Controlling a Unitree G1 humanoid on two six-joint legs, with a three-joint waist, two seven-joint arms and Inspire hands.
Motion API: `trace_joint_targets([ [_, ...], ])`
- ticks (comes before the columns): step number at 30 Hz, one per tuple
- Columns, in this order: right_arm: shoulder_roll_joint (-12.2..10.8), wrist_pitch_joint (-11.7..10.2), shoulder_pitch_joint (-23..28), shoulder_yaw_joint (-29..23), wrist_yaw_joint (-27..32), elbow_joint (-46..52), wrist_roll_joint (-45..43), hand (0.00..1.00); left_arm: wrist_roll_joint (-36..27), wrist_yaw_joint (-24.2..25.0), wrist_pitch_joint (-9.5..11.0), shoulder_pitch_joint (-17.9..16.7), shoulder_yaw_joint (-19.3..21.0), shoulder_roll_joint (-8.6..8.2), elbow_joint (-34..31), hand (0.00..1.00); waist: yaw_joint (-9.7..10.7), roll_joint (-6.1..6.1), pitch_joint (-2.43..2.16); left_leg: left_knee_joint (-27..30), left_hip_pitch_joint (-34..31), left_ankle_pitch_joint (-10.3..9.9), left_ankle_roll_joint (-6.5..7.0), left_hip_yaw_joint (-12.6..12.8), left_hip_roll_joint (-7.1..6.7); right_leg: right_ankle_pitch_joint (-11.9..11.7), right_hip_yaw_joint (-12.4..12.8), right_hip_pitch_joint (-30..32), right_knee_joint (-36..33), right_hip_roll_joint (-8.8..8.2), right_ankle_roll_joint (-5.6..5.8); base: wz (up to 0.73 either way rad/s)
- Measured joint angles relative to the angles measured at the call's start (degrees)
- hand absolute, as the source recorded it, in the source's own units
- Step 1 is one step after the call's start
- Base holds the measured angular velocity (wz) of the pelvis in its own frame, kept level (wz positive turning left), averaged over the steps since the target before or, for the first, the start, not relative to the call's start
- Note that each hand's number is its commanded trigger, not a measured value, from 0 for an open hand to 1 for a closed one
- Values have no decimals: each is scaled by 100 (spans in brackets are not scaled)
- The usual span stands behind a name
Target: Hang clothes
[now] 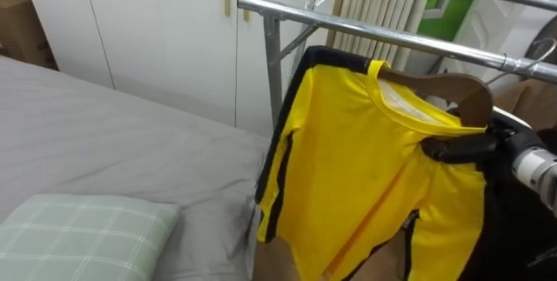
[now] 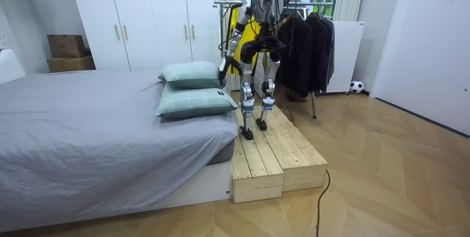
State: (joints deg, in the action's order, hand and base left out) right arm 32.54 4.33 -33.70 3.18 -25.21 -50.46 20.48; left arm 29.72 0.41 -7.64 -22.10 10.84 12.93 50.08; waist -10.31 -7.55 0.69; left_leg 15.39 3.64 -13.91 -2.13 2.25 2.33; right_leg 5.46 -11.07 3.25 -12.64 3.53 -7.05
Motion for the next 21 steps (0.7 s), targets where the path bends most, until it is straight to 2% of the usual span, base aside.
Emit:
trace_joint_targets([
  [3,97,5,-12,42,-69,-326,134,100,0,7,54,2,-22,11,0,0,-100,-6,-14,-2,-2,2,4,-4,-6,-2,-15,-2,5,-7,3,0],
  [10,146,7,-22,80,-196,-699,437,100,2,10,61,-16,-220,108,-5,0,-126,4,-20,-2,-3,10,7,-4,-6,-3,-52,-15,10,-16,-3,1],
  [18,159,22,-287,275,-496,-1205,438,100,65,13,58,-61,-329,161,-223,0,-128,6,-7,-1,-55,55,-9,-161,-31,16,-170,-7,6,-57,-13,8],
  [21,159,123,-529,503,-650,-1563,433,100,135,13,51,-60,-329,179,-349,0,-163,-24,0,7,-129,73,-32,-201,-33,15,-200,52,3,-62,-15,7],
])
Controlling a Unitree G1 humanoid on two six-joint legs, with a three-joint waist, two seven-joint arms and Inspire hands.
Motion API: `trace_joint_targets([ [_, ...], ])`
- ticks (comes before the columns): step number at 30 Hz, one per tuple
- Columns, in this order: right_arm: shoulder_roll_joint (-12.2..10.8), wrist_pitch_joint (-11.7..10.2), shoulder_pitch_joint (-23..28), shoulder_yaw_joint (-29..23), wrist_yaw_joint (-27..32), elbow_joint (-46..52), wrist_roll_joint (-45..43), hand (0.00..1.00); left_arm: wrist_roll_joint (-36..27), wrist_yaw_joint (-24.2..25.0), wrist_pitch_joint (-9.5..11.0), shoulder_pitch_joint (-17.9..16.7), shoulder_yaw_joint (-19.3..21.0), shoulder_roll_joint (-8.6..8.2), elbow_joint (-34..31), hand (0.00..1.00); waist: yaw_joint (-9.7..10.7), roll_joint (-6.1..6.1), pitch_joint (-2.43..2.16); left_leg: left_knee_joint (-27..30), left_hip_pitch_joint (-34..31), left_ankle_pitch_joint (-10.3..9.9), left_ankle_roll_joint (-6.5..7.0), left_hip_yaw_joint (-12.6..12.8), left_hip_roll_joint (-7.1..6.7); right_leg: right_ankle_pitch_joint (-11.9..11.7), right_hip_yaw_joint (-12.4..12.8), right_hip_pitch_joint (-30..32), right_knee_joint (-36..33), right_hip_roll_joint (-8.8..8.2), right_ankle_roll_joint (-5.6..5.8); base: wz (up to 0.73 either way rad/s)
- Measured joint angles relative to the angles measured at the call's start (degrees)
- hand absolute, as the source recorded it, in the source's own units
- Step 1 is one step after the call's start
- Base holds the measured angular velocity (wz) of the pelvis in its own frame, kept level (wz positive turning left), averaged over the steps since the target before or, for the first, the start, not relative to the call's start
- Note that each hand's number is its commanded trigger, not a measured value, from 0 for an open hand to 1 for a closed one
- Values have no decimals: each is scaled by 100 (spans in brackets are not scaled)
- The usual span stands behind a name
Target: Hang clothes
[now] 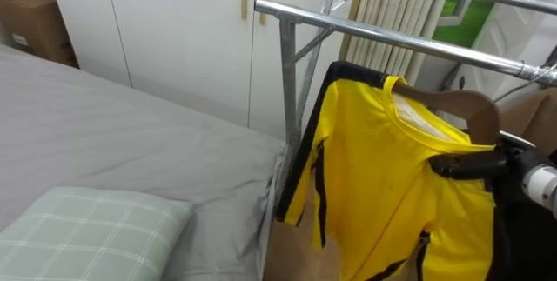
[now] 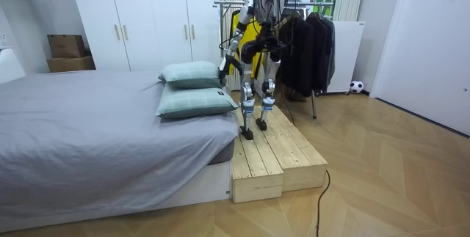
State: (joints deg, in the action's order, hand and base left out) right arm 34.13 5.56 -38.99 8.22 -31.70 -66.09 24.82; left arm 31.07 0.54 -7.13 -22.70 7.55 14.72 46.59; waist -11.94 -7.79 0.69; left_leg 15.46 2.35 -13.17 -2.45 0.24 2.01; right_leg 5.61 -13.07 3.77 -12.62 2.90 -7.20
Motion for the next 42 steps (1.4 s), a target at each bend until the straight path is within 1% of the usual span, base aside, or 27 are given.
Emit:
trace_joint_targets([
  [1,0,20,-30,14,-28,-44,0,100,0,0,0,1,0,2,-14,0,-14,-5,-3,1,-17,3,-3,-4,0,-1,-3,17,0,0,-1,4],
  [5,0,80,-49,67,-14,-117,-11,100,-1,-1,1,57,-1,44,-65,0,-100,-43,16,12,-105,23,-24,-78,4,-24,-61,46,70,2,-28,9],
  [10,28,85,-49,195,-19,-174,-62,100,6,-1,5,97,2,51,-158,0,-137,-54,20,22,-257,35,-28,-137,-4,-46,-97,165,91,-1,-37,5],
  [13,134,85,-73,213,-16,-458,-14,100,-9,-1,6,182,22,88,-217,0,-229,-70,28,30,-347,37,-26,-204,-18,-63,-111,248,95,-2,-53,0],
  [15,223,85,-85,431,-4,-572,15,100,-19,-5,6,184,22,140,-336,0,-276,-83,35,48,-373,37,-26,-232,-21,-70,-117,292,94,0,-66,0],
  [16,224,85,-85,452,-6,-586,19,100,-21,-7,5,184,22,154,-348,0,-277,-83,37,53,-374,37,-26,-239,-21,-75,-118,301,94,0,-74,0],
  [18,223,85,-85,586,-18,-659,31,100,-22,-21,5,190,24,203,-396,0,-273,-87,65,58,-383,37,-26,-262,-24,-71,-126,313,94,1,-76,0],
  [19,222,85,-85,617,-19,-676,31,100,-21,-30,5,191,24,208,-413,0,-272,-89,76,59,-385,37,-26,-270,-26,-60,-126,315,93,2,-59,0],
  [21,215,85,-84,638,-12,-768,28,100,-18,-33,1,191,46,212,-552,0,-283,-104,110,64,-416,37,-26,-379,-51,-58,-128,342,95,3,-57,0],
  [26,196,79,-83,638,53,-768,26,100,-18,-106,2,192,78,295,-766,0,-306,-148,143,112,-571,42,-35,-353,-51,-86,-124,470,88,4,-66,0],
  [29,137,79,-82,644,145,-768,-15,100,-6,-192,2,192,59,295,-791,0,-308,-151,159,132,-617,42,-35,-349,-52,-98,-116,505,92,7,-67,0],
  [32,136,65,-83,644,291,-768,-48,100,-6,-246,5,191,44,295,-859,0,-318,-156,164,173,-709,42,-35,-354,-56,-105,-115,560,90,4,-65,0],
  [34,137,61,-83,642,387,-768,-161,100,-6,-247,5,191,47,295,-859,0,-327,-161,165,181,-716,42,-35,-361,-56,-105,-115,561,91,4,-65,0],
  [36,193,59,-113,631,564,-735,-506,100,28,-298,36,208,61,295,-869,0,-398,-227,158,180,-800,43,-36,-365,-58,-116,-106,662,81,5,-77,-3],
  [37,211,59,-132,630,611,-735,-556,100,29,-323,50,209,60,295,-867,0,-408,-241,159,186,-827,44,-39,-365,-57,-126,-107,682,87,6,-85,0],
  [38,221,58,-196,629,713,-733,-742,100,24,-358,85,208,56,292,-819,0,-414,-245,160,209,-830,44,-39,-363,-55,-136,-108,687,94,11,-91,0],
  [40,253,58,-338,631,800,-732,-1085,100,37,-380,88,207,48,287,-815,0,-416,-252,154,215,-843,44,-38,-353,-56,-135,-102,703,84,8,-89,0],
  [42,338,59,-640,642,971,-683,-1486,100,49,-381,88,187,49,289,-854,0,-397,-256,148,216,-876,44,-38,-340,-55,-161,-91,749,83,13,-109,-4],
])
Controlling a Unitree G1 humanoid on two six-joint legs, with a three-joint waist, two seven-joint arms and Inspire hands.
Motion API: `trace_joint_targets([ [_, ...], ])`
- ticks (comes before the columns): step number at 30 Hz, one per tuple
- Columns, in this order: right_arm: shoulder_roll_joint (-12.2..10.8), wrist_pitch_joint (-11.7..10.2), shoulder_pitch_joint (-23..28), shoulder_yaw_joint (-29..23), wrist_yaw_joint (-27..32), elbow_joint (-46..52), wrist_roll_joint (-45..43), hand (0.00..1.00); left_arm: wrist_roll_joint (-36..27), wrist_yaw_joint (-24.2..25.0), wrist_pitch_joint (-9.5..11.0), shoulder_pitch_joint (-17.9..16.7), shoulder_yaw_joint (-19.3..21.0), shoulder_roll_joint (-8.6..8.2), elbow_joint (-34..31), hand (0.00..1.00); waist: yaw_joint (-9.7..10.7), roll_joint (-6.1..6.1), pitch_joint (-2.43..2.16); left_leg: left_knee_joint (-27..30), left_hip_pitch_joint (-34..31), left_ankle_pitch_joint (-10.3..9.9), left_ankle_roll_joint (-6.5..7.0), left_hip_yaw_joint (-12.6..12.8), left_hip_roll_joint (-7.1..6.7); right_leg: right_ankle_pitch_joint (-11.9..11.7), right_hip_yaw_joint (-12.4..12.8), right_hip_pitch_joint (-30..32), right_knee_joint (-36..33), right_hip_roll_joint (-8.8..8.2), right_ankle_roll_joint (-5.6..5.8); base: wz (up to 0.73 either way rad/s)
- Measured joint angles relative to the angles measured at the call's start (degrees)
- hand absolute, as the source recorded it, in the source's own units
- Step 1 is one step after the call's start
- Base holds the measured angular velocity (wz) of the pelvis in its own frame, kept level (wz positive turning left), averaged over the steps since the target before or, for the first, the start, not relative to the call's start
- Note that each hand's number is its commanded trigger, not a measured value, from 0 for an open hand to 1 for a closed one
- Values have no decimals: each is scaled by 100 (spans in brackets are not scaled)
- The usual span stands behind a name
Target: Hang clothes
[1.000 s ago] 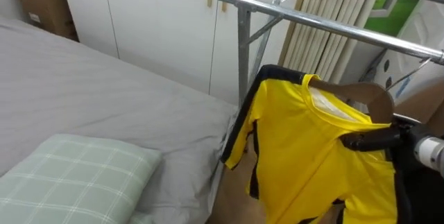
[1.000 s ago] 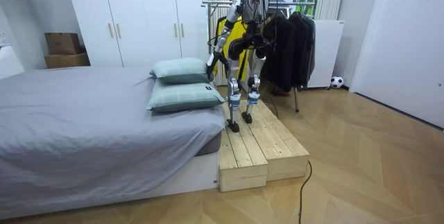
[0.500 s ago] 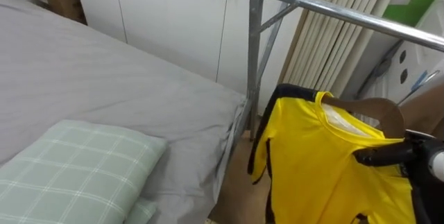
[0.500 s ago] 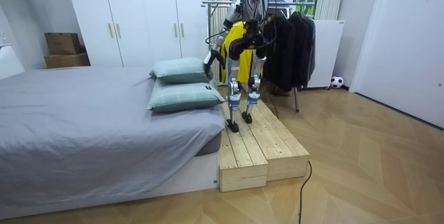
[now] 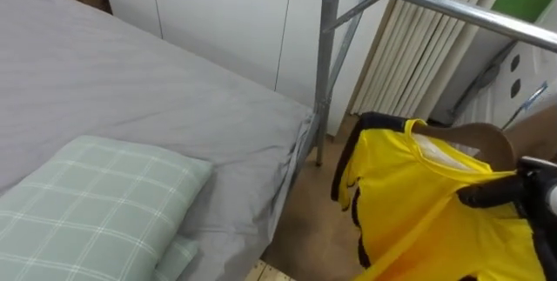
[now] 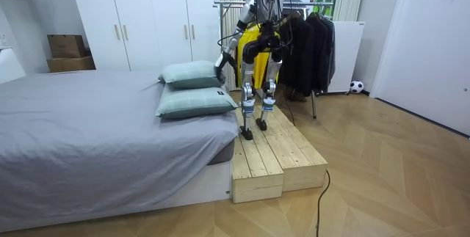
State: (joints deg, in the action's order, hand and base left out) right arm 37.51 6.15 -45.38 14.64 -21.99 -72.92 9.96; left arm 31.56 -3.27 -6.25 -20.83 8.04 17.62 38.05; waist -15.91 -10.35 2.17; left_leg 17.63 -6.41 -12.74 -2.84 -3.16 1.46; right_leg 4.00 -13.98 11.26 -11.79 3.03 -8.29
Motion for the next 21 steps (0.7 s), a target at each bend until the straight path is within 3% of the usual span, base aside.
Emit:
trace_joint_targets([
  [3,127,-47,-316,0,226,76,-366,100,5,-1,0,-19,4,10,-27,0,4,-3,-3,3,19,0,0,-4,2,-35,-7,-17,-4,3,-60,0],
  [9,299,-140,-374,-3,633,477,-659,100,-17,-8,9,-34,21,10,-16,0,10,-25,-19,6,35,-1,0,8,-4,-9,18,-31,-9,3,11,0],
  [15,493,-166,-415,0,941,501,-733,100,-58,-86,38,-84,23,10,39,0,44,-51,-47,70,24,-2,1,-1,1,-27,10,-85,4,1,2,0],
  [21,529,-183,-416,1,1098,515,-833,100,-47,-113,41,-154,22,9,40,0,156,-43,-57,112,20,-8,6,2,0,-40,6,-103,-1,-2,16,0],
])
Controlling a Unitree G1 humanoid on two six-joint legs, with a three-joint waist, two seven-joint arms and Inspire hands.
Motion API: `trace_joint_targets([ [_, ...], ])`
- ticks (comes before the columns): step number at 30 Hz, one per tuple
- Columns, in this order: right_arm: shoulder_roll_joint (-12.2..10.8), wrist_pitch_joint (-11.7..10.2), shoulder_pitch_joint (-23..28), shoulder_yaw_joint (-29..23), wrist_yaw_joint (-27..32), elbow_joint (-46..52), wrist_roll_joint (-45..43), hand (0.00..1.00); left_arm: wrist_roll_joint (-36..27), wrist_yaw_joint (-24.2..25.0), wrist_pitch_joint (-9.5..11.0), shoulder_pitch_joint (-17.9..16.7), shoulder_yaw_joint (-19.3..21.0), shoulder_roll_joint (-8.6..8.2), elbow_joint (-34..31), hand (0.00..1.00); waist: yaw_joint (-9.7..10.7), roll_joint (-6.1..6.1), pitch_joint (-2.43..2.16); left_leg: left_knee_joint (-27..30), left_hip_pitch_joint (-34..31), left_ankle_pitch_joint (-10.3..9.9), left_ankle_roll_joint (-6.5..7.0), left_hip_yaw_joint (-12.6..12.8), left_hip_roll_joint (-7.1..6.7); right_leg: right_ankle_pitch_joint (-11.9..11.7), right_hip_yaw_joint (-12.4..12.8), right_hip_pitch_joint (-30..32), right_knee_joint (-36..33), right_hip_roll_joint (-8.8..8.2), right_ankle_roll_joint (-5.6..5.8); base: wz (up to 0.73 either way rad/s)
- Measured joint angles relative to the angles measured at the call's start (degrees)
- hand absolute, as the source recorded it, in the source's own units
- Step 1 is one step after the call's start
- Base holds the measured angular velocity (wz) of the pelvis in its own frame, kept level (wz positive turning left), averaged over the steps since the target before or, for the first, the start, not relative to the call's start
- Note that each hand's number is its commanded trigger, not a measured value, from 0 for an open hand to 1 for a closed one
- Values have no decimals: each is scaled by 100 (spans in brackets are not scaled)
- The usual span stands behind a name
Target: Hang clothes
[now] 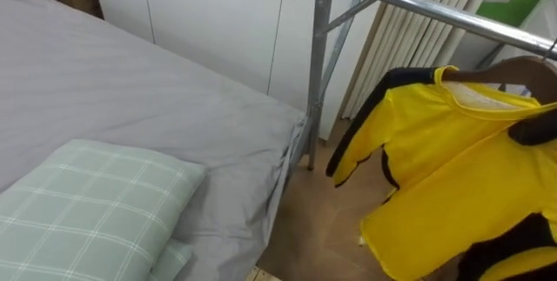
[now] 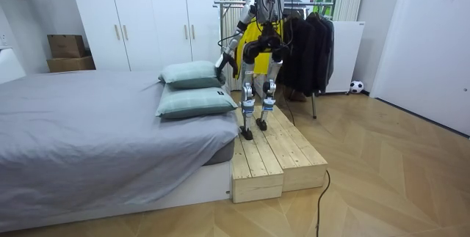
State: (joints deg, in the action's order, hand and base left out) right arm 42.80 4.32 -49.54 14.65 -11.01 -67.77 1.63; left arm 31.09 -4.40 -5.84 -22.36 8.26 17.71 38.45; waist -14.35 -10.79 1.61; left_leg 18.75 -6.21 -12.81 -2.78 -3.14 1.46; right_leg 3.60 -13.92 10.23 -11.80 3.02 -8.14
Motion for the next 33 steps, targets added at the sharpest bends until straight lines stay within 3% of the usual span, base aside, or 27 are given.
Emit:
trace_joint_targets([
  [7,0,2,1,52,4,-20,20,100,7,0,2,-19,5,-5,44,0,7,18,-14,-32,50,1,-2,43,0,-12,46,-10,-34,2,-7,-4],
  [11,9,6,1,52,3,-103,274,100,1,0,33,-114,-2,-12,44,0,15,75,-98,-27,45,-6,6,80,-2,-12,83,19,-70,3,-5,-4],
  [14,12,8,0,52,-56,-155,990,100,-4,0,32,-119,-1,-18,45,0,14,110,-114,-19,64,-4,5,82,-1,-21,81,4,-82,-4,-20,0],
  [19,13,67,1,36,-400,-160,1906,100,4,0,30,-126,-1,-24,46,0,39,145,-109,-13,107,5,-8,61,-3,-22,61,-40,-87,-6,-25,2],
  [24,13,216,6,40,-1018,-502,3303,100,49,27,-79,-106,-15,-33,-77,0,82,230,-38,41,86,3,-5,-21,-10,-15,35,-73,-76,-12,-22,5],
  [27,12,362,69,42,-1348,-671,3721,100,49,114,-254,-126,-70,-37,-316,0,59,251,-26,35,88,30,-43,-16,-11,-19,52,-70,-73,-8,93,0],
  [33,11,568,194,130,-2000,-821,4056,100,-21,173,-344,-138,-83,-37,-459,0,97,246,-26,-171,171,175,-23,-80,-41,-106,137,-159,171,30,273,8],
])
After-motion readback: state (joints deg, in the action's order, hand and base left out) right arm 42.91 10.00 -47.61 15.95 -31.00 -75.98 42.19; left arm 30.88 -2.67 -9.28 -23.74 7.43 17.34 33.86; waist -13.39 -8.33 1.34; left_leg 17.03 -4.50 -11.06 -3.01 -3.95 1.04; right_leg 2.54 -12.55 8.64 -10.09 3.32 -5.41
